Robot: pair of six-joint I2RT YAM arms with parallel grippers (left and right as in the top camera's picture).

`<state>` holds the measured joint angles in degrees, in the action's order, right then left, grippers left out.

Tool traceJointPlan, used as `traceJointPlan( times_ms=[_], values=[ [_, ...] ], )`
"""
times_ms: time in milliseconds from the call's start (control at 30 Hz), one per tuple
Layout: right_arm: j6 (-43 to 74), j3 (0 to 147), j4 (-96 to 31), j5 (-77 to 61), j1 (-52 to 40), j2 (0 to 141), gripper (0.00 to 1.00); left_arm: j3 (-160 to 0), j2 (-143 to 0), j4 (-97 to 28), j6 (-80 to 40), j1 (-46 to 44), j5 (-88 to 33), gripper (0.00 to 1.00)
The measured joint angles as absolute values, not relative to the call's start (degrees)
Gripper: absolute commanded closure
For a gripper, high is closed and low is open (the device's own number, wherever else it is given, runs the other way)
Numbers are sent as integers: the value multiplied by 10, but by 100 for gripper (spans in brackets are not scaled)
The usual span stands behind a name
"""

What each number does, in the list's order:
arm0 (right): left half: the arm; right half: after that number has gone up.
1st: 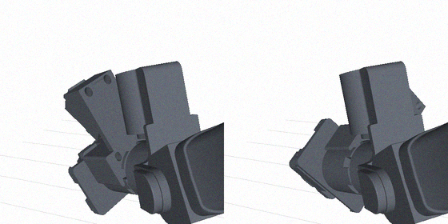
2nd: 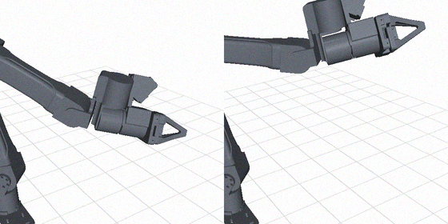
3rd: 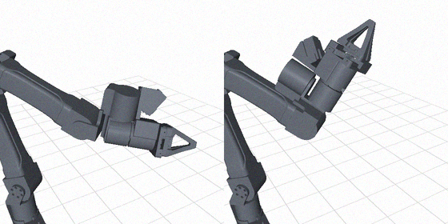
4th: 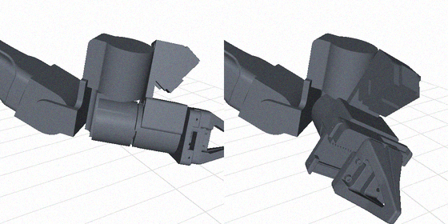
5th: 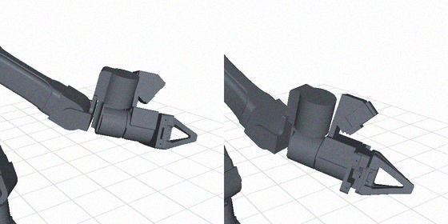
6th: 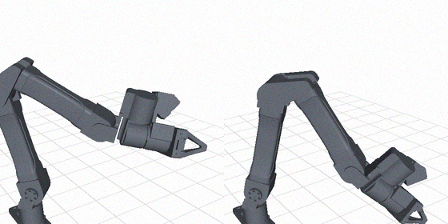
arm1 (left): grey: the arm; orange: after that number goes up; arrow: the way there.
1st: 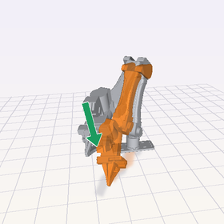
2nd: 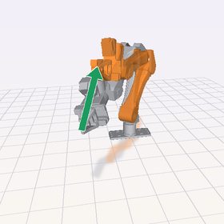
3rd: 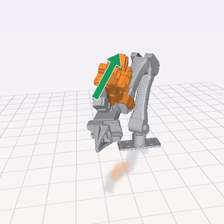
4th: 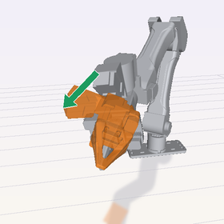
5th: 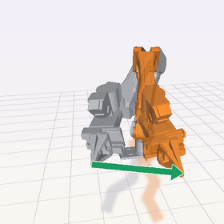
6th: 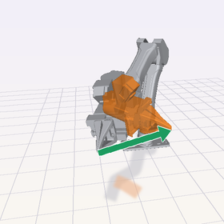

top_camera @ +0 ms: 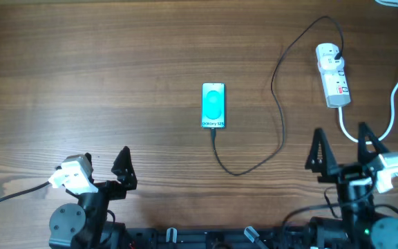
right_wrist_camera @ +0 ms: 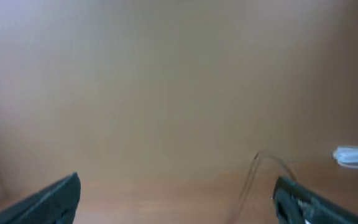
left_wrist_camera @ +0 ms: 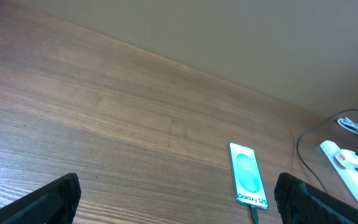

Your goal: Plug charger to phone and switch on socket

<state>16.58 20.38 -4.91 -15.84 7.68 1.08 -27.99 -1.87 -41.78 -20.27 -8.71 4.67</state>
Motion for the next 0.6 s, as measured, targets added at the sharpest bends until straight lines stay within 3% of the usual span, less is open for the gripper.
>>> traceJointPlan(
  times_ms=[267, 600],
  values=[
    [259, 75, 118, -133, 77, 11, 0, -280, -19, -418, -203, -87, 47, 0],
    [287, 16, 145, -108, 77, 11, 0, -280, -19, -418, -203, -87, 47, 0]
  ],
)
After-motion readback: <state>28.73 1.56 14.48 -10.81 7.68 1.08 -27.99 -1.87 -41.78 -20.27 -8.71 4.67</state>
